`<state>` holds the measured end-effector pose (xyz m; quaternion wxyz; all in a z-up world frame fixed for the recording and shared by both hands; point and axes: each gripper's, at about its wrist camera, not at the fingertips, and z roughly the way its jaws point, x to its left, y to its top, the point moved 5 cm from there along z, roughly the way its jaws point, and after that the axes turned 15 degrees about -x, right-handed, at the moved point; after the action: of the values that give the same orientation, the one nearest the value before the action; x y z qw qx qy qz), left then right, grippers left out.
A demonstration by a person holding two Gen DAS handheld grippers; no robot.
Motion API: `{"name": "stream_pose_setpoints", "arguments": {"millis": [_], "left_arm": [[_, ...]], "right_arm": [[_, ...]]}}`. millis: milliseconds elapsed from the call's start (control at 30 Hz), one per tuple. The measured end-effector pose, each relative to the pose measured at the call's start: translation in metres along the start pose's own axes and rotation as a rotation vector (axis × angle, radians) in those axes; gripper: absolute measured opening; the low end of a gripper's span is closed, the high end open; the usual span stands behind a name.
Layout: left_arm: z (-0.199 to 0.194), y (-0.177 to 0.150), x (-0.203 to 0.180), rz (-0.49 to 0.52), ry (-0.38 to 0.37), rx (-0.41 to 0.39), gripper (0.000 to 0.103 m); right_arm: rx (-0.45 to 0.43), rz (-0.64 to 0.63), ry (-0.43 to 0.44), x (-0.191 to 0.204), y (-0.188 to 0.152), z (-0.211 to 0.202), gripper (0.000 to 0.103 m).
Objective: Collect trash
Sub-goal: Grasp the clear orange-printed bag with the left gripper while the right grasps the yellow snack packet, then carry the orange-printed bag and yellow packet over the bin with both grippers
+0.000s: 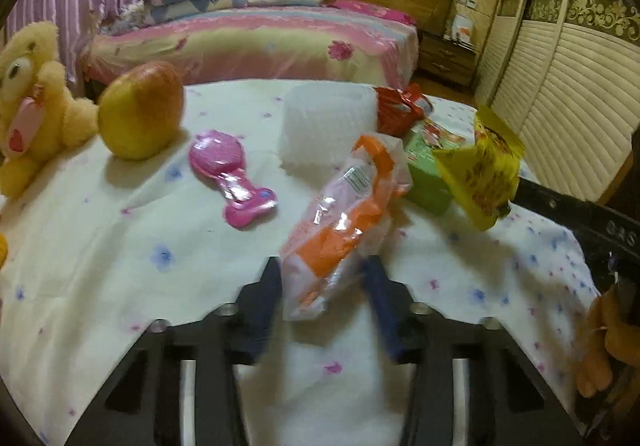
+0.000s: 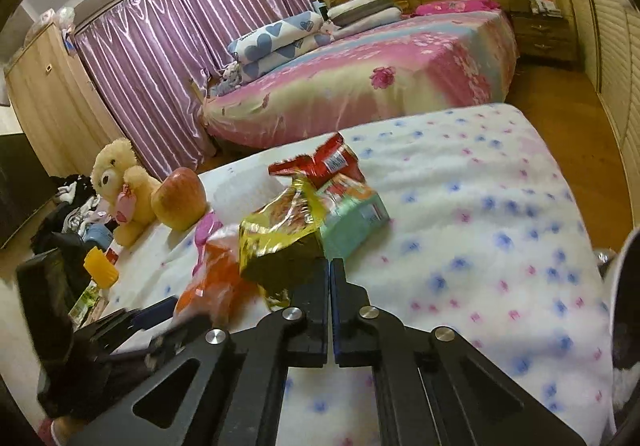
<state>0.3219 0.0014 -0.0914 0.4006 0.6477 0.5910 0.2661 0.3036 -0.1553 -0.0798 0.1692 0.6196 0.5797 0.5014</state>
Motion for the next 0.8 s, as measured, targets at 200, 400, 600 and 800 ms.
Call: {"name": "stream_pose_setpoints", "arguments": {"millis": [200, 400, 600, 800], "left_arm": [[-0.013, -0.004, -0.008, -0.015, -0.024, -0.007, 0.034], [-0.028, -0.01, -0.003, -0.078, -0.023, -0.017, 0.032], [-0.035, -0.015, 0.002, -0.117, -0.002, -0.024, 0.029], [-0.034, -0.014, -0.001, -0.127, -0.005, -0.022, 0.028]], "right_arm": [[0.014, 0.02, -0.012, -0.012, -0.015, -0.028, 0.0], [0.03, 0.047, -0.028, -0.022, -0.026, -0.043, 0.009], [-0.019, 0.0, -0.038, -0.012, -0.012, -0.035, 0.078], [0.03, -0.03, -0.076, -0.016, -0.003, 0.005, 0.078]]}}
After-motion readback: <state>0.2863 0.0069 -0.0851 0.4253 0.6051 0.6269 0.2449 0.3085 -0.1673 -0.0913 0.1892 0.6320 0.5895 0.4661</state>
